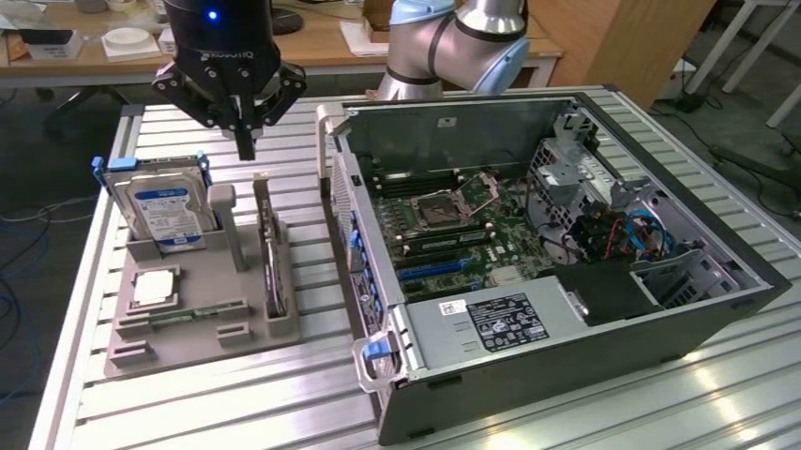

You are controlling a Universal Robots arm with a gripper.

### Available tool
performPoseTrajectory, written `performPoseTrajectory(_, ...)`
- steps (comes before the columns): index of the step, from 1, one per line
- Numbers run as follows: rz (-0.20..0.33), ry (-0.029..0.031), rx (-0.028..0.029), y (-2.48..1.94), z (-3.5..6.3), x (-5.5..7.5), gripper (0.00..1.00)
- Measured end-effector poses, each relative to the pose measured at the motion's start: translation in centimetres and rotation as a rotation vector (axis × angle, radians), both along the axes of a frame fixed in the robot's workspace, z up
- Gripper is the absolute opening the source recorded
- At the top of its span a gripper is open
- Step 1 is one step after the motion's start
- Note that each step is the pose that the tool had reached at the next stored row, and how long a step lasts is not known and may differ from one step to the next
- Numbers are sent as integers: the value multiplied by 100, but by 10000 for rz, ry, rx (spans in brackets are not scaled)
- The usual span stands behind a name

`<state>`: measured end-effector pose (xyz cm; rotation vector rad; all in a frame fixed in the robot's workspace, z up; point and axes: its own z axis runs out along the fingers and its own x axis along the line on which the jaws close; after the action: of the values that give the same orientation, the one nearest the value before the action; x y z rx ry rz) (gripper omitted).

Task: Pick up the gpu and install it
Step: 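Pick up the gpu and move the gpu toward the slot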

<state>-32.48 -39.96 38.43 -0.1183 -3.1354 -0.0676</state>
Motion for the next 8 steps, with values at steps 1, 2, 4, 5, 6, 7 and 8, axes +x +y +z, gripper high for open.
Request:
performPoseTrajectory(1,0,0,0,0,0,0,10)
performPoseTrajectory(2,0,0,0,0,0,0,10)
performPoseTrajectory(4,0,0,0,0,0,0,10)
performPoseTrajectory(5,0,0,0,0,0,0,10)
performPoseTrajectory(6,0,0,0,0,0,0,11)
performPoseTrajectory(7,0,0,0,0,0,0,17)
performPoseTrajectory(8,0,0,0,0,0,0,23)
